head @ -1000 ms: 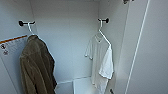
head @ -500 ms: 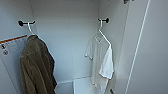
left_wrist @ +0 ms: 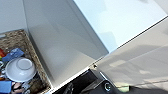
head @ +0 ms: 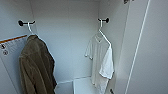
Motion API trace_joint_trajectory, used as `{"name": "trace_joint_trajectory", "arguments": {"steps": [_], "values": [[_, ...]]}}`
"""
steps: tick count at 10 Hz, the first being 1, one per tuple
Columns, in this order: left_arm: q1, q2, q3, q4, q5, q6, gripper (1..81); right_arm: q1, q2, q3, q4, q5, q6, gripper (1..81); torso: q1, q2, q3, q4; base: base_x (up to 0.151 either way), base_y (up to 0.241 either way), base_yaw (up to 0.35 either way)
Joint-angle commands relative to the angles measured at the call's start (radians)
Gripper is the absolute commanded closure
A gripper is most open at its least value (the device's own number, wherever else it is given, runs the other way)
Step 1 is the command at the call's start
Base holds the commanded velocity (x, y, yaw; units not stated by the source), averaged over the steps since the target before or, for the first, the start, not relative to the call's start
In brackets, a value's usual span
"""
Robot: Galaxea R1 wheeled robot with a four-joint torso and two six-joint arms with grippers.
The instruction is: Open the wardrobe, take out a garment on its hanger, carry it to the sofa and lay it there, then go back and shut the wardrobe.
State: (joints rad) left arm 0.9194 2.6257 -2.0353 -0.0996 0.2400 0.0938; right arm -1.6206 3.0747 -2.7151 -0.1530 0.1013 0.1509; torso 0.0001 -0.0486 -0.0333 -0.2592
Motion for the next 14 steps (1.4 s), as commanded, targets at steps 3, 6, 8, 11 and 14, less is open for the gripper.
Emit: {"name": "trace_joint_trajectory", "arguments": {"steps": [3, 6, 8, 11, 14], "values": [[-0.354, -0.022, 0.023, -0.022, 0.196, -0.095, 1.0, 0.043, 0.003, 0.0, 0.007, -0.051, -0.001, 1.0, 0.0, 0.0, 0.0, 0.0, 0.0, 0.0, 0.0], [-0.489, 0.004, 0.036, -0.019, 0.244, -0.169, 1.0, 0.043, 0.002, -0.004, 0.007, -0.049, -0.001, 1.0, 0.001, 0.001, -0.001, 0.0, 0.0, 0.0, 0.0], [-0.61, 0.016, 0.076, -0.02, 0.288, -0.256, 1.0, 0.044, 0.003, -0.004, 0.009, -0.049, 0.001, 1.0, 0.002, 0.001, -0.001, 0.0, 0.0, 0.0, 0.0], [-0.759, 0.039, 0.124, -0.028, 0.321, -0.383, 1.0, 0.041, 0.003, -0.003, 0.009, -0.049, 0.001, 1.0, 0.002, 0.001, -0.001, 0.0, 0.0, 0.0, 0.0], [-0.891, 0.097, 0.121, -0.028, 0.331, -0.495, 1.0, 0.046, 0.011, -0.003, 0.009, -0.049, 0.001, 1.0, 0.002, 0.002, -0.002, 0.0, 0.0, 0.0, 0.0]]}}
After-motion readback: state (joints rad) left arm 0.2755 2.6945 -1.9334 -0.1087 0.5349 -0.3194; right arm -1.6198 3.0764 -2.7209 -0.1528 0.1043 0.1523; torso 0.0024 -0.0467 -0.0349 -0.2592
